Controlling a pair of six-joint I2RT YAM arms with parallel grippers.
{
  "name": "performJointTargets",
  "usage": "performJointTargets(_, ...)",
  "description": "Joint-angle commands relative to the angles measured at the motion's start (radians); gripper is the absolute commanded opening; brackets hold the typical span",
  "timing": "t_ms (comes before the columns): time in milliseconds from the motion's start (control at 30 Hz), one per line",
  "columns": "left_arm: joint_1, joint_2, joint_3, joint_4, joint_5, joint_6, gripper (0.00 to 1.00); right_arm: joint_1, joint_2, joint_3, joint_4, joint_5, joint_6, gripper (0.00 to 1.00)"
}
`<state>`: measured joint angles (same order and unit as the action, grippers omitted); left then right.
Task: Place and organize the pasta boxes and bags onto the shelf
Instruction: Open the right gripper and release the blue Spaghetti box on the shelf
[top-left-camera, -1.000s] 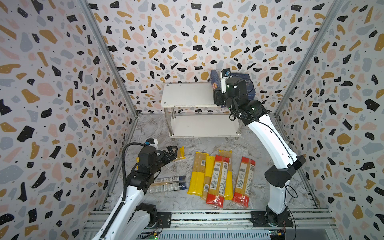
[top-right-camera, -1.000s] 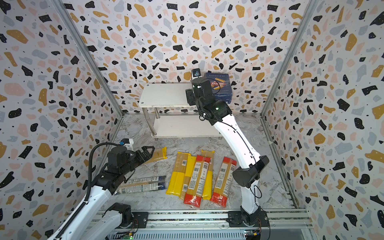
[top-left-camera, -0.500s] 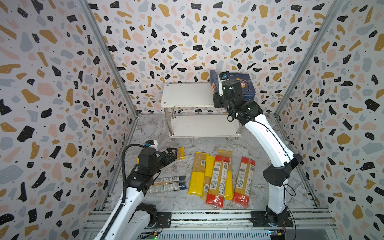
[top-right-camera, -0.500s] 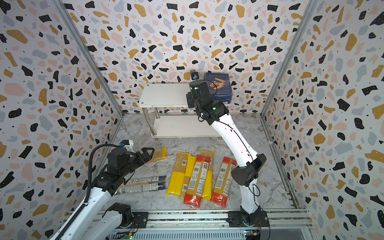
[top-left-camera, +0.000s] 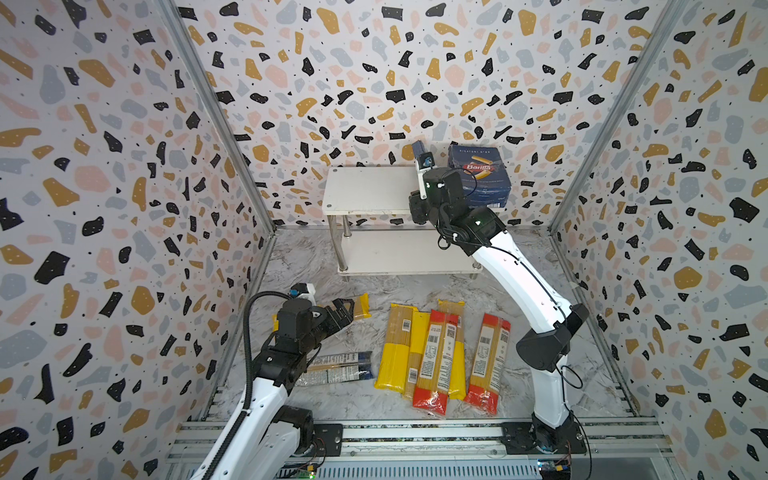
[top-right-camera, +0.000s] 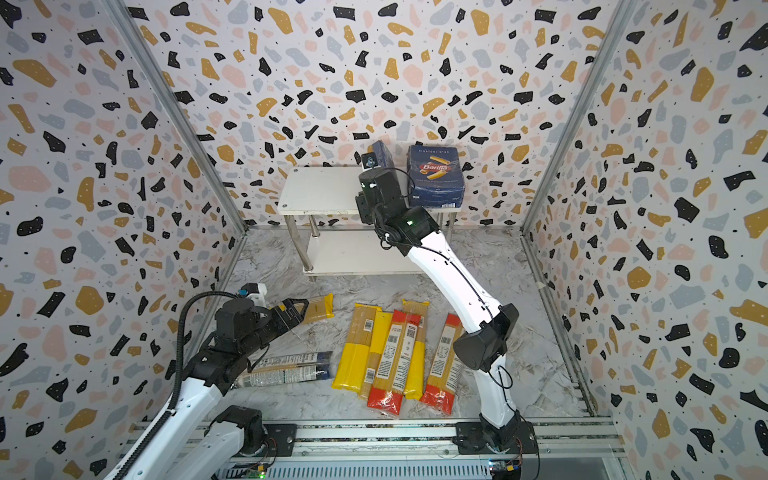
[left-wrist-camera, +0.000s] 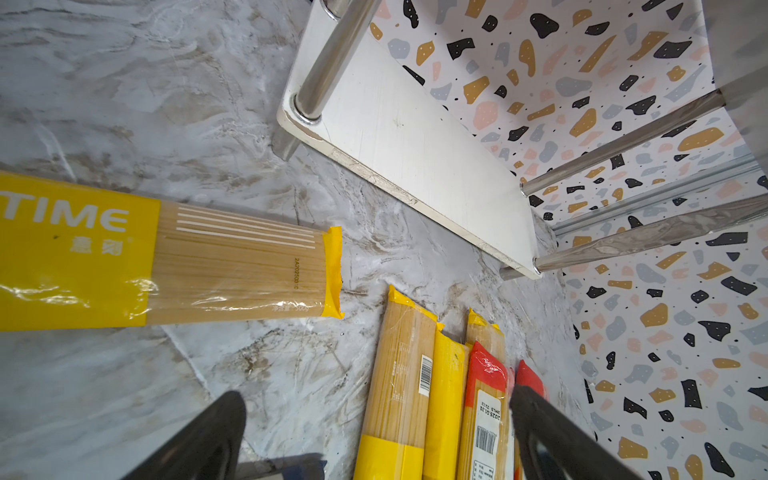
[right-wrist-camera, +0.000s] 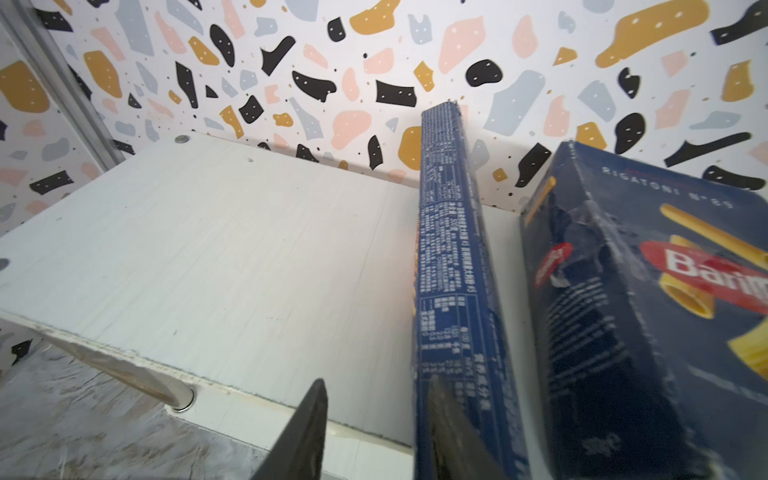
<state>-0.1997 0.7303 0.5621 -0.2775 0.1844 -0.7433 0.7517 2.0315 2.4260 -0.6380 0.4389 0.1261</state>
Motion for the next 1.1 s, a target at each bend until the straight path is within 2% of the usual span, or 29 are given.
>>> performJointTargets(0,-0.005,-0.017,-0.012,0.004,-0.01,0.024,1.0,-0.002,0.026,0.01,-0.065,0.005,0.006,0.43)
performJointTargets(233,-0.005,-0.023,-0.018,0.003,-0.007,0.024,1.0,0.003,0.036,0.022,-0.052,-0.006,0.007,0.48)
performJointTargets(500,-0.004,-0.026,-0.014,0.002,-0.008,0.023,1.0,0.007,0.023,0.025,-0.037,-0.074,-0.002,0.53)
performJointTargets(667,-0.004,-0.035,-0.007,-0.003,-0.014,0.027,0.99,0.034,-0.045,-0.004,0.013,-0.063,-0.031,0.58)
performJointTargets(833,-0.004,-0.034,0.001,-0.014,-0.022,0.032,1.0,0.031,-0.111,-0.031,0.018,-0.041,-0.039,0.59)
performJointTargets(1067,-0.003,-0.04,0.01,-0.019,-0.02,0.031,0.99,0.028,-0.227,-0.19,0.077,0.037,-0.083,0.61)
